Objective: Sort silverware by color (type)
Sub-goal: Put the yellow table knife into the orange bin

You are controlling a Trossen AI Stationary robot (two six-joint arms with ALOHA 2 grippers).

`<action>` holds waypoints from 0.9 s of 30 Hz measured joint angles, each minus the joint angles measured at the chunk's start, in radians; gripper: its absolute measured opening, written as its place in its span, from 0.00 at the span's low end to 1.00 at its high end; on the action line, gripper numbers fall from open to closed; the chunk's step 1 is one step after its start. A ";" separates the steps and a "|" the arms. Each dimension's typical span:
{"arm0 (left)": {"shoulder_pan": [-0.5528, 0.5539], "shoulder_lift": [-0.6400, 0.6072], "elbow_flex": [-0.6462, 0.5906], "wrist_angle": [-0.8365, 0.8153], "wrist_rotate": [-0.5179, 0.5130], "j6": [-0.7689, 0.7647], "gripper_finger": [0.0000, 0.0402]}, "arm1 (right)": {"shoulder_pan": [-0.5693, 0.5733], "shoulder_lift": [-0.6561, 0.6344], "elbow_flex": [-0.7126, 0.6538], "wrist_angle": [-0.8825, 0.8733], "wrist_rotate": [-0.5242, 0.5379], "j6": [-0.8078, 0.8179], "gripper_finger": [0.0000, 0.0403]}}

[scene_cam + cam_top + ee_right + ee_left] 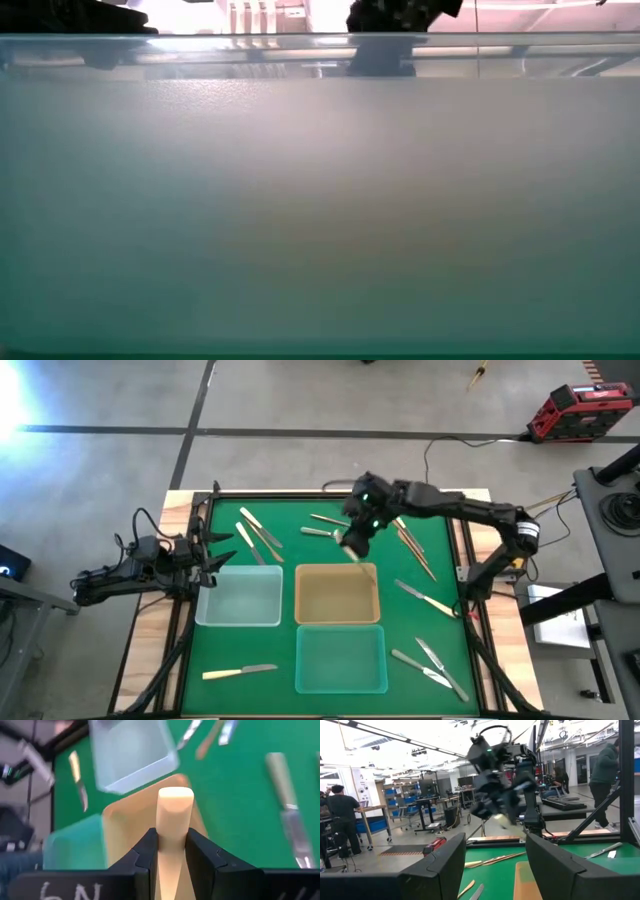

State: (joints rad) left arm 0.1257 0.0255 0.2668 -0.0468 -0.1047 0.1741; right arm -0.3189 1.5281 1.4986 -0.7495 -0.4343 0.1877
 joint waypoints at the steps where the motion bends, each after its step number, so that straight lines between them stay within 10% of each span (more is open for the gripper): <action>1: 0.000 0.000 0.000 0.000 0.000 0.000 0.48 | 0.019 0.012 0.000 0.005 -0.001 -0.009 0.16; 27: 0.000 0.000 0.000 0.000 0.000 0.000 0.48 | 0.171 0.343 -0.002 0.152 0.069 0.116 0.27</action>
State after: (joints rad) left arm 0.1257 0.0254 0.2668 -0.0467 -0.1046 0.1739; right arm -0.1482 1.8716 1.4971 -0.5975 -0.3649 0.3037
